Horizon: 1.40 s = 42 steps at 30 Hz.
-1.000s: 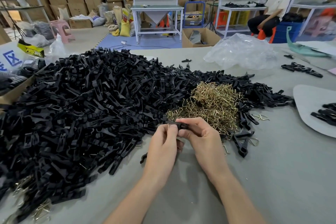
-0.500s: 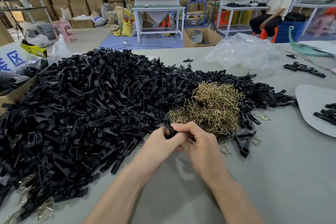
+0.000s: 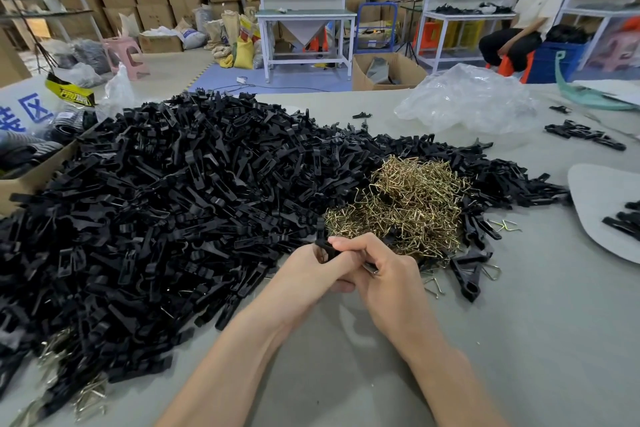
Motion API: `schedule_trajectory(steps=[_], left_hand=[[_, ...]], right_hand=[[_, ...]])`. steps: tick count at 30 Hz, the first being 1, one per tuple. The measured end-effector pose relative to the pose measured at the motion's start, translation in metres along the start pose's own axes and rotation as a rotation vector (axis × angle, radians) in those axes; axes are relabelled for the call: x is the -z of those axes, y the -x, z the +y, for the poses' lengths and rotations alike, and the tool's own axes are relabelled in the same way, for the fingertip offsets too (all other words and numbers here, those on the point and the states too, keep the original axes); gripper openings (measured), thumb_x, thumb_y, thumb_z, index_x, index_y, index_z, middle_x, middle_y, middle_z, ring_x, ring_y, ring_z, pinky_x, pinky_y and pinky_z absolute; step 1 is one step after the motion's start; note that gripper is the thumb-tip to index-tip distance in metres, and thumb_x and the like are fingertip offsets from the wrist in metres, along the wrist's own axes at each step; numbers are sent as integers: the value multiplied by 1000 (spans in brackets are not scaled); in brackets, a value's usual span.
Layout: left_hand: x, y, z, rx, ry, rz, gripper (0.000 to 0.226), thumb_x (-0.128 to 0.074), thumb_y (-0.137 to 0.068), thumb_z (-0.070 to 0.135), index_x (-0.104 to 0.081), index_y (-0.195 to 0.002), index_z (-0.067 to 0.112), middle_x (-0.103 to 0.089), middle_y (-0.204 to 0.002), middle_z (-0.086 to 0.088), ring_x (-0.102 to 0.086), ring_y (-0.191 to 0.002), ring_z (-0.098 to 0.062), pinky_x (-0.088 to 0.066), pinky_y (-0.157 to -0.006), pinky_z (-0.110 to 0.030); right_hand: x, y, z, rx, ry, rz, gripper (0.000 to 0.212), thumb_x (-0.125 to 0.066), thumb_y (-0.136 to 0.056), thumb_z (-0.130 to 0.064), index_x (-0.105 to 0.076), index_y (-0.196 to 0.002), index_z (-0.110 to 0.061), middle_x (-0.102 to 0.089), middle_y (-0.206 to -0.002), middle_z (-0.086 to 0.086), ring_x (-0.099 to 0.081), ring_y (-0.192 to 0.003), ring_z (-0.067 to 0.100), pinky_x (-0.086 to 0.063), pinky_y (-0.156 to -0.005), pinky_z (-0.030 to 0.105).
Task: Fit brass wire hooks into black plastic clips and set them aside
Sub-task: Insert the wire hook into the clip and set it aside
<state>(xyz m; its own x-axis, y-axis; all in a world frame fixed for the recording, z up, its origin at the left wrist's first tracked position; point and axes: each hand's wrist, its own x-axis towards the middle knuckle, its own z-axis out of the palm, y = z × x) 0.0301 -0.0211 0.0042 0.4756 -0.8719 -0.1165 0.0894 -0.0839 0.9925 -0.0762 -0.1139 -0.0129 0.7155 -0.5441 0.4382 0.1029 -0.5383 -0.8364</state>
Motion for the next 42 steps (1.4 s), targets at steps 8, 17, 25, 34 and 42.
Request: schedule_trajectory(steps=[8,17,25,34,42], left_hand=[[0,6,2,12,238,-49,19,-62,-95,6,-77,-84,6,-74,-96,-12,-69,-101,-19,-54,-89,-25],[2,9,4,24,221,-68,22,-60,-96,5,-78,-83,9,-74,-99,-13,-67,-108,-24,-50,-105,-36],[3,7,-2,25,146,-5,21,-68,-84,20,-76,-87,0,-69,-98,-15,-65,-109,-27,-44,-111,-46],[-2,1,-7,-17,166,52,15,-75,-78,37,-76,-83,23,-75,-95,-4,-70,-95,-19,-56,-82,-30],[-8,6,-13,-302,-318,347,49,-74,-86,31,-52,-128,43,-66,-100,17,-64,-76,-2,-49,-69,-13]], right_hand=[[-2,-1,-3,1,22,-22,57,-64,-87,10,-67,-102,-46,-72,-111,-24,-66,-106,-7,-51,-87,11],[-4,-2,3,58,93,-1,56,-70,-82,11,-66,-107,-39,-70,-112,-23,-64,-108,-7,-46,-89,7],[-4,-1,6,28,103,-4,54,-72,-84,6,-65,-108,-42,-72,-109,-19,-67,-103,-2,-52,-88,16],[0,-6,3,-74,-96,28,42,-64,-91,1,-71,-107,-37,-74,-102,-16,-71,-95,3,-53,-79,14],[13,-13,2,-226,-377,117,35,-59,-99,-6,-72,-112,-36,-76,-104,-5,-70,-99,9,-54,-87,20]])
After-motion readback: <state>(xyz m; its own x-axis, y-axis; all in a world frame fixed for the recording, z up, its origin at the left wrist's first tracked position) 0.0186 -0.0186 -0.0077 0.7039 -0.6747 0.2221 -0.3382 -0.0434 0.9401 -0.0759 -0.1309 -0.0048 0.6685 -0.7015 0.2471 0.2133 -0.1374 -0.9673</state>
